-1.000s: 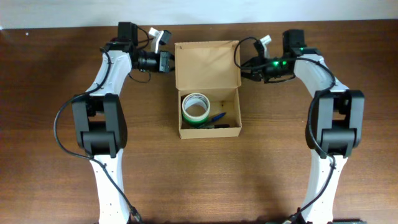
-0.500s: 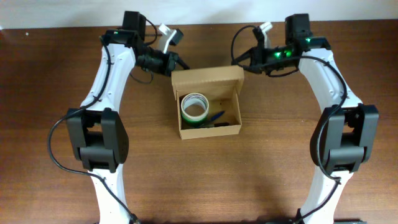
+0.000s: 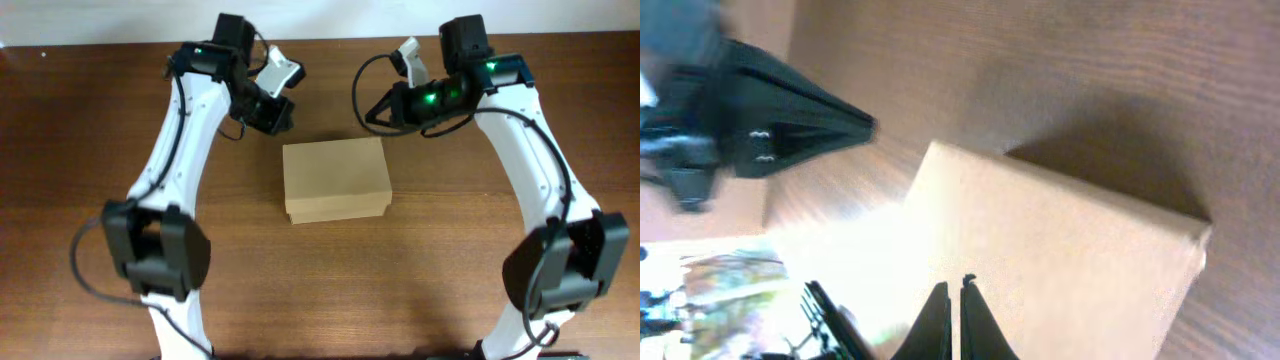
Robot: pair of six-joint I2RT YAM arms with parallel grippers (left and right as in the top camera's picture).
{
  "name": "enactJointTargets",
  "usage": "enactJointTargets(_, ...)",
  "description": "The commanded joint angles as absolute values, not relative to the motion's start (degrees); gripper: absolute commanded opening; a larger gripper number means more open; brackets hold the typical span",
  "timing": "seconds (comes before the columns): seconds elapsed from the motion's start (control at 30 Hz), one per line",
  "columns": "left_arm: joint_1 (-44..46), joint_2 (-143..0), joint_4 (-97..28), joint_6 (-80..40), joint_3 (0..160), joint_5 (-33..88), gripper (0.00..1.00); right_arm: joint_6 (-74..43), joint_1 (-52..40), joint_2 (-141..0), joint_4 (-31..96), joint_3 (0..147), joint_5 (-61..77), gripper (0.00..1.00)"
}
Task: Pack container
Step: 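Press the closed lid down with both grippers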
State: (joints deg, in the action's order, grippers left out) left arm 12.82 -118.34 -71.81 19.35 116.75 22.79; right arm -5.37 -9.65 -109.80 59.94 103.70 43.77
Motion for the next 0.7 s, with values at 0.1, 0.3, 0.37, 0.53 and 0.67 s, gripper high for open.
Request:
enactJointTargets(0.1, 17.54, -110.0, -74.96, 18.7, 116.9, 8.34, 0.02, -4.25, -13.1, -106.85, 66.35, 104.49, 30.28, 0.04)
enactJointTargets(0.3, 18.76, -109.8, -77.03, 15.92, 110.76, 5.72, 0.02, -4.25, -16.32, -106.85, 72.95, 104.42, 21.58, 0.04)
enactJointTargets(0.37, 18.76, -109.8, -76.99, 15.86, 107.39, 5.78, 0.02, -4.27, -17.72, -106.85, 74.0, 104.42, 19.22, 0.04)
enactJointTargets(0.53, 18.76, -109.8, -74.46, 15.9, 100.18, 9.76, 0.02, -4.97, -19.92, -106.87, 74.37, 103.22, 14.7, 0.04)
enactJointTargets(0.67, 18.96, -109.8, -72.6, 15.9, 97.25, 12.64, 0.02, -5.37, -19.81, -107.28, 73.36, 99.81, 14.28, 0.04)
